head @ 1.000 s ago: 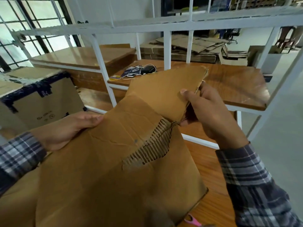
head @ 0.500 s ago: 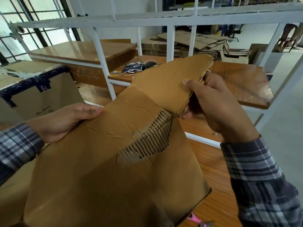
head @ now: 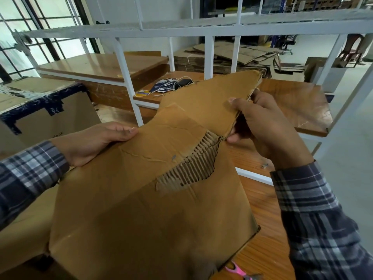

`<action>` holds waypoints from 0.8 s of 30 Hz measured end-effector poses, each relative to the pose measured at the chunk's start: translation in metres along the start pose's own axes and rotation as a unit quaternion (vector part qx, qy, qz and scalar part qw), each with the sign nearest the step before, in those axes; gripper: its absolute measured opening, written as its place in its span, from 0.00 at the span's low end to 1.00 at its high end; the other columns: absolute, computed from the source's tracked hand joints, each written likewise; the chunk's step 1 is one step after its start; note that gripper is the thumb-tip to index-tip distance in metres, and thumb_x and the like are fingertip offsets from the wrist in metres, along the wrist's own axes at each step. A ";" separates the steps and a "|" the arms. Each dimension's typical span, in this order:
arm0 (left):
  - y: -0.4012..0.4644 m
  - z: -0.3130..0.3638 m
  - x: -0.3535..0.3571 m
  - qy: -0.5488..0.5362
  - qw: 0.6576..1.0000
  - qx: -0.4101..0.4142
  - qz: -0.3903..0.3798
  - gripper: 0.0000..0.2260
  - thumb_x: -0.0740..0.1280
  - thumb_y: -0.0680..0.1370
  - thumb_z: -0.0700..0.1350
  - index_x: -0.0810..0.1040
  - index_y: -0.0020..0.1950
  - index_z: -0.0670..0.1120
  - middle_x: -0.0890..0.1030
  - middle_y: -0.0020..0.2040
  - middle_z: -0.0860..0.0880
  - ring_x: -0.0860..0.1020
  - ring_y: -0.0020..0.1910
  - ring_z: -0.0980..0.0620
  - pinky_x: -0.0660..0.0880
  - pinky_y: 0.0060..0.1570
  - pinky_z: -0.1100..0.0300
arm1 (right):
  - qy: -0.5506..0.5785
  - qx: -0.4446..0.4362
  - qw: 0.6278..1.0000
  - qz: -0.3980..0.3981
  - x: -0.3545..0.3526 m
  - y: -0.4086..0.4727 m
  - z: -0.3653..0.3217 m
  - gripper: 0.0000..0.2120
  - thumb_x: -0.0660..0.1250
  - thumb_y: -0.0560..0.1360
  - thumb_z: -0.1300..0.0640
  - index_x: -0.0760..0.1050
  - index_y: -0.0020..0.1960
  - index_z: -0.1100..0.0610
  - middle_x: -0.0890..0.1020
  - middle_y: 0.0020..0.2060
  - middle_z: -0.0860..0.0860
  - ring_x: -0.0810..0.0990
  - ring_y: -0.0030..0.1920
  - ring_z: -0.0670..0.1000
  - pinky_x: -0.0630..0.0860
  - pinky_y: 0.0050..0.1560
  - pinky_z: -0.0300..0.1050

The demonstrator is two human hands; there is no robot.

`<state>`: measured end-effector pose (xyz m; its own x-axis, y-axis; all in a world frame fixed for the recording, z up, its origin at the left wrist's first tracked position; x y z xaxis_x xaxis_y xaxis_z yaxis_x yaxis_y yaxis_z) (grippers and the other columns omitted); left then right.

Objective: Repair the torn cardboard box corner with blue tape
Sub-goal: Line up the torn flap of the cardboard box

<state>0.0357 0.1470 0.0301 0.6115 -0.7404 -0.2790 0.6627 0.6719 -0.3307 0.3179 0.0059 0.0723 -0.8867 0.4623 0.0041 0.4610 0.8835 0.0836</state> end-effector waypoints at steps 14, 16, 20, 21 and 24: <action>0.016 0.023 0.015 0.064 0.998 -0.004 0.011 0.18 0.62 0.83 0.54 0.85 0.63 0.45 0.90 0.55 0.48 0.89 0.51 0.53 0.84 0.47 0.65 | 0.006 0.025 0.999 0.039 -0.023 0.009 0.008 0.13 0.66 0.86 0.56 0.71 0.70 0.56 0.83 0.43 0.57 0.85 0.30 0.51 0.82 0.26 0.42; 0.023 0.024 0.017 0.079 0.997 -0.006 0.003 0.17 0.61 0.86 0.53 0.84 0.65 0.45 0.90 0.58 0.48 0.89 0.55 0.51 0.83 0.58 0.58 | 0.005 0.028 0.998 0.053 -0.030 0.009 0.011 0.15 0.66 0.86 0.56 0.70 0.71 0.56 0.82 0.46 0.56 0.86 0.29 0.50 0.84 0.28 0.44; 0.037 0.027 0.025 0.088 0.996 -0.009 -0.006 0.18 0.62 0.86 0.53 0.84 0.67 0.44 0.89 0.60 0.45 0.88 0.57 0.47 0.84 0.54 0.59 | -0.002 0.028 0.998 0.055 -0.043 0.012 0.014 0.16 0.67 0.85 0.56 0.71 0.71 0.57 0.82 0.49 0.56 0.86 0.31 0.51 0.84 0.28 0.44; 0.039 0.027 0.028 0.087 0.996 -0.010 -0.007 0.18 0.62 0.86 0.53 0.84 0.66 0.44 0.89 0.59 0.45 0.89 0.56 0.48 0.85 0.51 0.61 | -0.006 0.029 0.998 0.057 -0.046 0.013 0.014 0.16 0.67 0.85 0.56 0.71 0.71 0.57 0.82 0.49 0.56 0.87 0.31 0.51 0.84 0.27 0.43; 0.043 0.030 0.037 0.096 0.995 -0.012 -0.015 0.19 0.62 0.86 0.54 0.83 0.67 0.44 0.89 0.58 0.46 0.89 0.55 0.50 0.84 0.48 0.64 | -0.013 0.025 0.998 0.058 -0.052 0.015 0.012 0.13 0.66 0.86 0.56 0.72 0.69 0.56 0.82 0.47 0.56 0.86 0.30 0.50 0.82 0.26 0.42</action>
<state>0.0998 0.1495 0.0325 0.4962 -0.7511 -0.4355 0.6672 0.6508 -0.3623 0.3709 -0.0042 0.0611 -0.8268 0.5622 -0.0152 0.5615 0.8267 0.0353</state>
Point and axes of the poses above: each hand's wrist, its own y-axis towards the middle knuckle, its own x-axis out of the palm, z = x × y, the point moved 10 cm from there along y, towards the middle knuckle
